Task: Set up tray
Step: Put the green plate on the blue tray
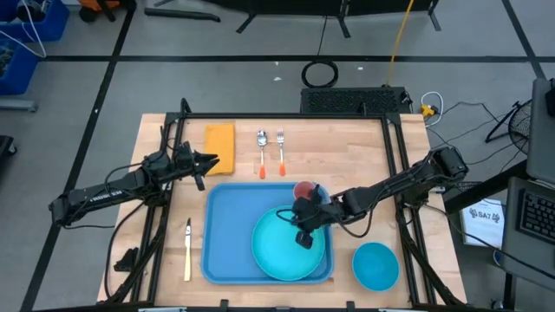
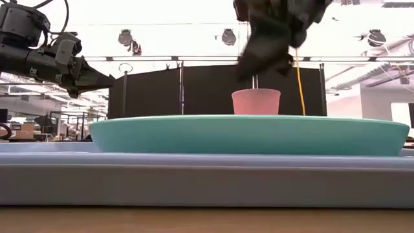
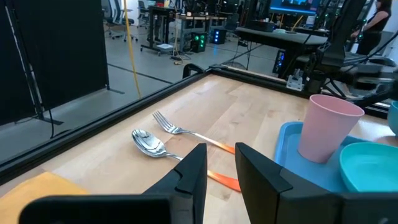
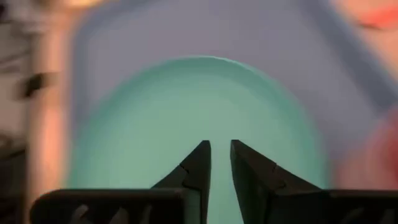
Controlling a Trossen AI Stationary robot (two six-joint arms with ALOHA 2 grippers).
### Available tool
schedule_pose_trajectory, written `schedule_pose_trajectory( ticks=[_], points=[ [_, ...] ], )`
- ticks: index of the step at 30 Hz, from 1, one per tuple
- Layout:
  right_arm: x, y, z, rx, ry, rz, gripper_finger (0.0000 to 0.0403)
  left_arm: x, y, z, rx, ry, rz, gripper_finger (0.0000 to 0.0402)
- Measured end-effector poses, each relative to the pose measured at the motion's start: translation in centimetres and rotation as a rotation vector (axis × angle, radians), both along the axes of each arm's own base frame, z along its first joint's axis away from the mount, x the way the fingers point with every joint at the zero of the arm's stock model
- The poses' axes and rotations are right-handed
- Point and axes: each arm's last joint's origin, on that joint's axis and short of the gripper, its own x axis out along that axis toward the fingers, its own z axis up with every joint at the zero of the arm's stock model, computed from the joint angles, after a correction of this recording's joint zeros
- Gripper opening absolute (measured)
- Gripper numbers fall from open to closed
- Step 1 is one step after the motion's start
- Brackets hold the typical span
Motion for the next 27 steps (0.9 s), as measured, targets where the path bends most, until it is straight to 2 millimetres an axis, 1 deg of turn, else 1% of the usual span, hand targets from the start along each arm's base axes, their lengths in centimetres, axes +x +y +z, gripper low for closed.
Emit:
schedule_pose_trajectory(
  ticks=[3,6,9,12,16,18,23,27],
  points=[
    [0.2,0.5,0.3,0.006,-0.041,0.101,0.0012,0.0,0.0,0.0,0.000,0.000,0.000,0.0088],
    [0.0,0.7,0.0,-0.007,-0.015,0.122,0.0003,0.0,0.0,0.0,0.005,0.002,-0.001,0.0088],
    [-0.1,0.7,-0.9,-0.005,0.058,0.123,0.0001,0.0,0.0,0.0,0.004,0.002,0.000,0.0088],
    [-0.5,0.7,-2.5,0.003,0.174,0.087,0.0000,0.0,0.0,0.0,0.001,0.001,0.000,0.0088],
    [-0.7,1.7,-4.6,0.030,0.282,0.101,0.0000,0.0,0.0,0.0,0.001,0.001,0.000,0.0088],
    [-0.8,2.3,-5.3,0.056,0.312,0.107,0.0000,0.0,0.0,0.0,0.001,0.001,0.000,0.0088],
    [-1.3,2.7,-5.5,0.081,0.360,0.076,0.0000,0.0,0.0,0.0,0.001,0.001,0.000,0.0088],
    [-2.4,2.7,-5.9,0.067,0.469,0.028,0.0000,0.0,0.0,0.0,-0.001,0.001,0.000,0.0088]
  ],
)
